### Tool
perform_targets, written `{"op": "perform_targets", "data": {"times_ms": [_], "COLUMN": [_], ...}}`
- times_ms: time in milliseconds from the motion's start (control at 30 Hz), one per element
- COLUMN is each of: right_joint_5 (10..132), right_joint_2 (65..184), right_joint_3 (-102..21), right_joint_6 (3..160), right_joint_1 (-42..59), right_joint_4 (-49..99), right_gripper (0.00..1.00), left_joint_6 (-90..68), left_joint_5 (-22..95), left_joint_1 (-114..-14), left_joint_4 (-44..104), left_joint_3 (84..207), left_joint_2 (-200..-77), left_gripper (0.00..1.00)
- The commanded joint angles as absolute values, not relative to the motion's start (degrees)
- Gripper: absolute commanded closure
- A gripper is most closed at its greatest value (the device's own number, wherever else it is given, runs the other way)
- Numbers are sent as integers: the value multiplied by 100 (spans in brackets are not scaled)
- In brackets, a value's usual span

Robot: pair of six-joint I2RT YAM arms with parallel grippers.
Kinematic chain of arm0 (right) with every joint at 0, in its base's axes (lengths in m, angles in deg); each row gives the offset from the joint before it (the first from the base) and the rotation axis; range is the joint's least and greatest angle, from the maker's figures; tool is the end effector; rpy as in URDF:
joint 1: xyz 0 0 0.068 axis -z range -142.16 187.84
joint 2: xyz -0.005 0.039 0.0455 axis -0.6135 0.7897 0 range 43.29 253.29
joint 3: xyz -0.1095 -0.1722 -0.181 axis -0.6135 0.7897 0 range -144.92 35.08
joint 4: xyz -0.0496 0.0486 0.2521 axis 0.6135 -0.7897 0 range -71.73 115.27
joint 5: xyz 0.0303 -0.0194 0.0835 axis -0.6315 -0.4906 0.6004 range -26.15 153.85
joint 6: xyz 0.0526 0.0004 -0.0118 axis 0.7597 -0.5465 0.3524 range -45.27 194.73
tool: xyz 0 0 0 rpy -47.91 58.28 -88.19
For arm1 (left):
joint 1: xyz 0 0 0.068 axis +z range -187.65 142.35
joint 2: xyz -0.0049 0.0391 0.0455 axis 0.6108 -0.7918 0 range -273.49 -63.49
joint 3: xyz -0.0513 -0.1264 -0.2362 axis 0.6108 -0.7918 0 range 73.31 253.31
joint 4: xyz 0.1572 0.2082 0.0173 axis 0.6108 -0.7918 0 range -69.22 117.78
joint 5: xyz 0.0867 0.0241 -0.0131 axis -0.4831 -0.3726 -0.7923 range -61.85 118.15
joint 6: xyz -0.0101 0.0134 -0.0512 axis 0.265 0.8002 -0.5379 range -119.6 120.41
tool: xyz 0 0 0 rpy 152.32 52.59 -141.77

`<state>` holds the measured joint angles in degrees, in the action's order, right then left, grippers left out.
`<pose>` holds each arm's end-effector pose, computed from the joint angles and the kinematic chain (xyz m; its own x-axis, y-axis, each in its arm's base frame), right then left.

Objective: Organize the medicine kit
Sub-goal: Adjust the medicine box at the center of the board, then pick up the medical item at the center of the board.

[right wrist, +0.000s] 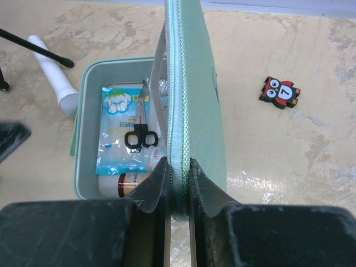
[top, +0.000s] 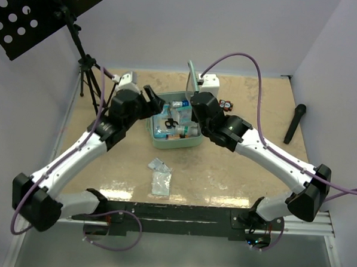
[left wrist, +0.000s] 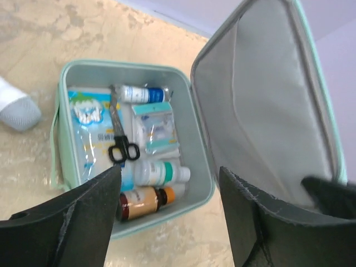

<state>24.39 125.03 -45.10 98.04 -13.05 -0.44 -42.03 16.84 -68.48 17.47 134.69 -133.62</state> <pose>0.2187 0.2331 0.3815 -0.3615 0.0397 -0.9315 -0.1086 0.9905 0.0843 0.2480 -0.1397 0.3482 -0.4387 -0.5087 -0.7408 0.0644 0.8045 -0.5905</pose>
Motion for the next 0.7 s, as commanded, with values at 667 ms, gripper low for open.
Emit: {"op": "perform_targets", "data": {"times_ms": [667], "right_joint_5": [2676], "right_joint_2": [12318], "right_joint_3": [-4209], "right_joint_6": [9837], "right_joint_1": [-1304], "right_joint_4": [31], "right_gripper": [100], "left_joint_6": [-5277], "left_joint_5": [2296], "left_joint_1": [-8019], "left_joint_4": [545], "left_joint_3": [9784], "left_joint_2": [-10894], "left_gripper": [36]}}
